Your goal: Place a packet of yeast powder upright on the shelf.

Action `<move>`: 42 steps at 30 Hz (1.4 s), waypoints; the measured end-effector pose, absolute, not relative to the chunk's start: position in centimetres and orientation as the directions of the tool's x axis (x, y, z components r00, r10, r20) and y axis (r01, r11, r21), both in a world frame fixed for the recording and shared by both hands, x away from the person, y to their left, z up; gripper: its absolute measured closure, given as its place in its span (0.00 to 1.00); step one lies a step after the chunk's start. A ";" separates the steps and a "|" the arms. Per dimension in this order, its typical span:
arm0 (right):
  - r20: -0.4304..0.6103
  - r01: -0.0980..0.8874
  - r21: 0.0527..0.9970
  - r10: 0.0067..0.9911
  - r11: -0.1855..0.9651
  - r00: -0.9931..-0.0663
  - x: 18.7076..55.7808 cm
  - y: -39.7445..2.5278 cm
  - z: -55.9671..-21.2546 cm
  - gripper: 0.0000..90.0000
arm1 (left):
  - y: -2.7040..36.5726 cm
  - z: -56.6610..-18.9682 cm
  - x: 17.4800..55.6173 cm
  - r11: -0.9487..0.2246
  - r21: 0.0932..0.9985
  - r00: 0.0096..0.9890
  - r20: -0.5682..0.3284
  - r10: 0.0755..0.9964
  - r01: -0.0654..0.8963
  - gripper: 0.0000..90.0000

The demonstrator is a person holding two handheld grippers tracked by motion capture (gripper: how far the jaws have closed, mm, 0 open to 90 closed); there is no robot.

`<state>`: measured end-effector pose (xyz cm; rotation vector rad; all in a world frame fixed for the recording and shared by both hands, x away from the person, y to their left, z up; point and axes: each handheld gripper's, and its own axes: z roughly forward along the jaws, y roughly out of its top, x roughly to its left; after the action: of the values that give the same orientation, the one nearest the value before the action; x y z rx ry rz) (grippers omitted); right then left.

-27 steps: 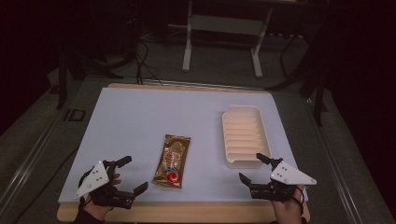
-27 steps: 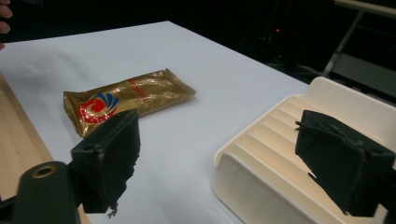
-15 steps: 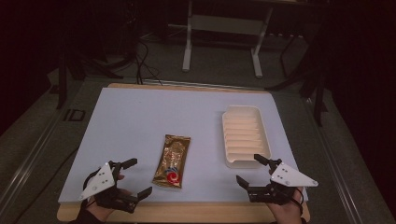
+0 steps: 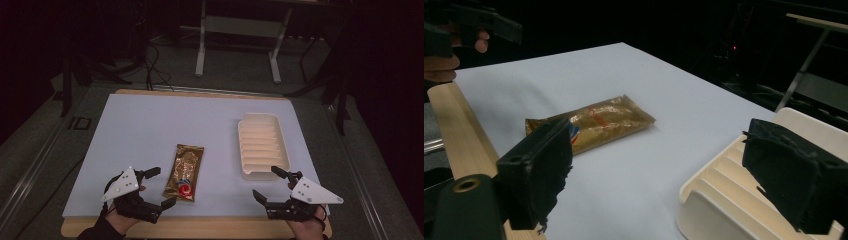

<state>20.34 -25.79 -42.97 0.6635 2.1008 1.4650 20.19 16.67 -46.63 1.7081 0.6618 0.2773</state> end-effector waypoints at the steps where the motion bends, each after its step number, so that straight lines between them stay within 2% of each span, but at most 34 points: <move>1: -0.130 0.100 0.946 0.643 0.309 -0.754 20.2 -25.7 -42.9 0.15 | 16.5 -46.4 20.5 -0.143 0.951 0.809 -0.147 0.570 0.274 0.01; 6: -0.139 0.085 0.950 0.649 0.301 -0.748 20.1 -25.8 -42.7 0.16 | 16.3 -46.0 21.4 -0.170 0.951 0.824 -0.126 0.552 0.259 0.01; 22: -0.143 0.103 0.938 0.642 0.330 -0.753 20.5 -25.5 -43.1 0.12 | 15.3 -44.9 25.2 -0.208 0.940 0.808 -0.103 0.581 0.270 0.01; 37: -0.142 0.100 0.940 0.639 0.327 -0.756 20.6 -25.3 -43.3 0.12 | 14.5 -46.0 28.6 -0.230 0.916 0.785 -0.128 0.606 0.328 0.02; 42: -0.136 0.108 0.939 0.639 0.328 -0.757 20.6 -25.4 -43.3 0.12 | 14.5 -46.8 30.2 -0.232 0.908 0.757 -0.127 0.641 0.349 0.04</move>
<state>20.60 -25.41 -43.35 0.6553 2.1075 1.4343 30.22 14.50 -46.78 1.8441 0.7650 0.3287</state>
